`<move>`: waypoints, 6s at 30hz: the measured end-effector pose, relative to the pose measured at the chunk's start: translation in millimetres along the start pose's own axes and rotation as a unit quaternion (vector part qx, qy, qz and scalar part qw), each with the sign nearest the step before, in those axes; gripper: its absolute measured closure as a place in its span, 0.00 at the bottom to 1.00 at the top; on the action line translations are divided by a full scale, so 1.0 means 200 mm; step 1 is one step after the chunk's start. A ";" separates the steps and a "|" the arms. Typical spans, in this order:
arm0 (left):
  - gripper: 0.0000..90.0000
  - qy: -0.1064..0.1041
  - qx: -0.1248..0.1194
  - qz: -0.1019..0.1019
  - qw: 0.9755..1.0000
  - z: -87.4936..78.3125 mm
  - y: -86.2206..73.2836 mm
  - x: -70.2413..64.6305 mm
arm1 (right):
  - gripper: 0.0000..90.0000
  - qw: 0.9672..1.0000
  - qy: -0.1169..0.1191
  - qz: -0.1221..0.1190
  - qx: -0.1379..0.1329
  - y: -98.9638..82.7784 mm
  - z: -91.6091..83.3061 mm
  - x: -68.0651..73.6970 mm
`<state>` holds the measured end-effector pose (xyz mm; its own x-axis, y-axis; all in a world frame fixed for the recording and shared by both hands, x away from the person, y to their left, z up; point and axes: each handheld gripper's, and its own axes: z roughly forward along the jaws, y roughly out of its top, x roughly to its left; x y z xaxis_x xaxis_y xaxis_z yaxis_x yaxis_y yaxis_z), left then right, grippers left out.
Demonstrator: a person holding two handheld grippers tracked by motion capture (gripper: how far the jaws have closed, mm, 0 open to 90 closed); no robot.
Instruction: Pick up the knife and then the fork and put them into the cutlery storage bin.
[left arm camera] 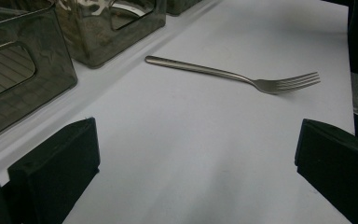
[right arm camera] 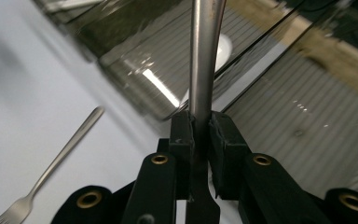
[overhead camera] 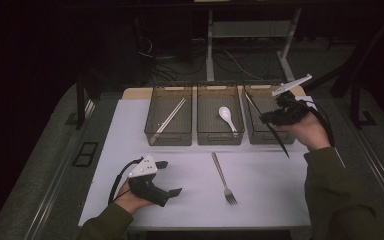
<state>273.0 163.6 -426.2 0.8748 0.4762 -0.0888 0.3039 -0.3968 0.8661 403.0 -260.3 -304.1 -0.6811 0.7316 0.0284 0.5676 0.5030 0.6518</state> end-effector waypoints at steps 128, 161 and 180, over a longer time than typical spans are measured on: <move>0.00 0.005 0.012 -0.004 1.000 0.01 -0.01 0.00 | 1.00 0.968 0.202 -0.144 0.048 -0.52 0.39 0.85; 0.00 0.004 0.010 -0.003 1.000 0.00 0.00 0.00 | 1.00 0.973 0.106 -0.162 0.126 -0.59 0.33 0.75; 0.00 0.005 0.012 -0.003 1.000 0.01 0.00 0.00 | 0.95 0.981 0.080 -0.123 0.130 -0.54 0.32 0.52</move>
<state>272.7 162.6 -427.2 0.8693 0.4861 -0.0896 0.3185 -0.4123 0.8536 299.9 -208.7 -419.0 -0.8645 0.5020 0.0261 0.4610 0.7710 0.4392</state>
